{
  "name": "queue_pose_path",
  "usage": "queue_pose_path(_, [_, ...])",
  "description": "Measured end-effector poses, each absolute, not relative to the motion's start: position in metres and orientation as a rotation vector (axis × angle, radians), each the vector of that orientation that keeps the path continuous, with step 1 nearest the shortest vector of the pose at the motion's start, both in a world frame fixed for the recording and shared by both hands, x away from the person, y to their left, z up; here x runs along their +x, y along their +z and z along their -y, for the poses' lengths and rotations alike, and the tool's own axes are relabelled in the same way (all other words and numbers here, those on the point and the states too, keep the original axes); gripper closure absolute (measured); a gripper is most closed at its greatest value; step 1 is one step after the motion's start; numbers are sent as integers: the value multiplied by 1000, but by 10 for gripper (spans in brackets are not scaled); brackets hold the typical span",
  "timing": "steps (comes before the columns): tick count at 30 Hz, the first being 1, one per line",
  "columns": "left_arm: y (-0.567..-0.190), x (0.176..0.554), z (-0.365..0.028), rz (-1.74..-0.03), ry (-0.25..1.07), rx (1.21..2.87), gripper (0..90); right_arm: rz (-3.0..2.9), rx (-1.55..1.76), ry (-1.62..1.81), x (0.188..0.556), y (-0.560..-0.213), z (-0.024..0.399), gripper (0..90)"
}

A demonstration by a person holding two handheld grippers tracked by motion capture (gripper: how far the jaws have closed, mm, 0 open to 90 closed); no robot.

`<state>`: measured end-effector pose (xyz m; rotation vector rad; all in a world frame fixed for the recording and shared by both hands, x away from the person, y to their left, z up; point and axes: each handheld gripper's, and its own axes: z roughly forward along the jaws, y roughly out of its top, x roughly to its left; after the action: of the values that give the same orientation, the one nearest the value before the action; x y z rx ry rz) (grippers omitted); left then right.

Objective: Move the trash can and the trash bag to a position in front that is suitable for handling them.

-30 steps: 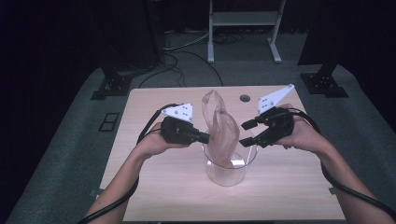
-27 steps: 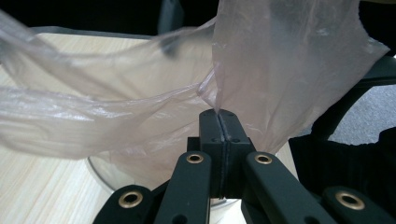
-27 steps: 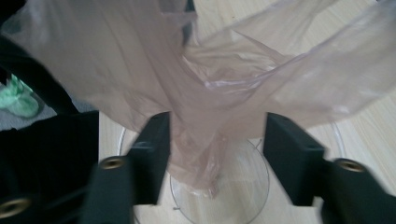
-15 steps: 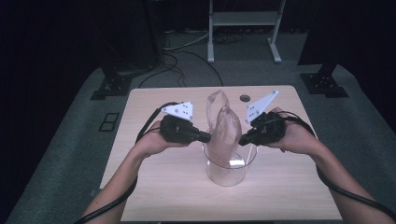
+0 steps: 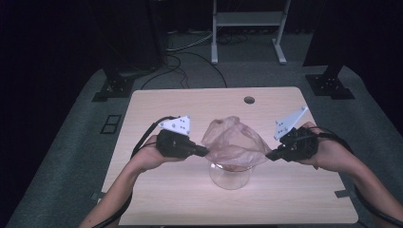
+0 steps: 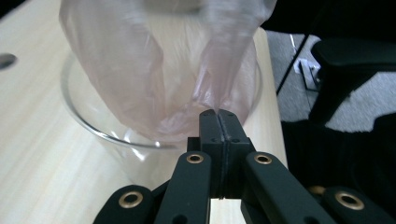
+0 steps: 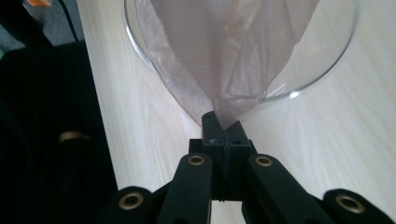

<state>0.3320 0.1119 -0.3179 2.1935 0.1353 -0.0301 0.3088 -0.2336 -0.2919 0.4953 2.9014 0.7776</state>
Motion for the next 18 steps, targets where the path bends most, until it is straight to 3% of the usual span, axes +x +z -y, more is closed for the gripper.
queue_pose_path(7, [-336,318,-111,-113,-93,2218,900,-2962,500,715,299,-322,236,900])
queue_pose_path(16, [-353,318,-106,-131,-65,2254,899,-2967,505,720,303,-343,228,900])
queue_pose_path(17, [-352,317,-107,-139,-57,2248,893,-2956,508,723,302,-344,228,900])
queue_pose_path(18, [-351,316,-109,-144,-68,2241,831,-2948,511,733,301,-343,229,898])
